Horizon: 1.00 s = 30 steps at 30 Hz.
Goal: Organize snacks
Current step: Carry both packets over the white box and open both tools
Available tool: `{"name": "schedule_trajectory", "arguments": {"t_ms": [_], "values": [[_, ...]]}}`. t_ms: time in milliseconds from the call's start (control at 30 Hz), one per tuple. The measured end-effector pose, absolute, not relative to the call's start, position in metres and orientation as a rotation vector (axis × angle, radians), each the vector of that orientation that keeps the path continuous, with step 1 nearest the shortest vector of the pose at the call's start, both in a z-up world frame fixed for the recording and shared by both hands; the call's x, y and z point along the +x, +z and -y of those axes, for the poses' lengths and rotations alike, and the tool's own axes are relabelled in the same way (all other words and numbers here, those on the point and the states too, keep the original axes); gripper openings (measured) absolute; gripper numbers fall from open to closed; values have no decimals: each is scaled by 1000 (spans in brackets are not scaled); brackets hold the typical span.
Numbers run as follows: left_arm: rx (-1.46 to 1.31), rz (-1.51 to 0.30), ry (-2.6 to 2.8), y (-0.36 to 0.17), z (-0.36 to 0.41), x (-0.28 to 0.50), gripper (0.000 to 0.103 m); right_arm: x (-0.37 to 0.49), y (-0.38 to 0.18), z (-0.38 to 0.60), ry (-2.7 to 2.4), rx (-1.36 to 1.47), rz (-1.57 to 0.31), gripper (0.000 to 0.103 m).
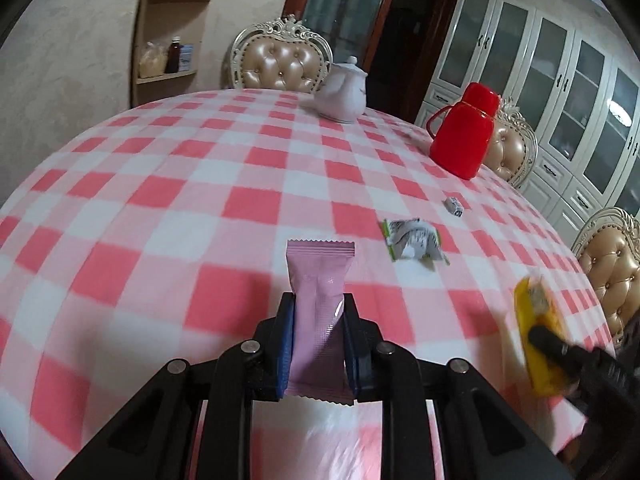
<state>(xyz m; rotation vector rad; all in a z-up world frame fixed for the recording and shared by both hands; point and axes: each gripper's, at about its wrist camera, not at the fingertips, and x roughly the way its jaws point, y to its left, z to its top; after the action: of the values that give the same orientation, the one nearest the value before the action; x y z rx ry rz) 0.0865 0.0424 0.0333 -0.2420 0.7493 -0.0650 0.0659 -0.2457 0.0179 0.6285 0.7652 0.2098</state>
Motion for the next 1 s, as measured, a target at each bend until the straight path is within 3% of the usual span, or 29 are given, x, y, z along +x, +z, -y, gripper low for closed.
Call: {"name": "schedule_trajectory", "arguments": {"t_ms": [1000], "values": [[-274,-642,57,57,-96,-82,23,-46,32,137,452,419,-799,52]]}}
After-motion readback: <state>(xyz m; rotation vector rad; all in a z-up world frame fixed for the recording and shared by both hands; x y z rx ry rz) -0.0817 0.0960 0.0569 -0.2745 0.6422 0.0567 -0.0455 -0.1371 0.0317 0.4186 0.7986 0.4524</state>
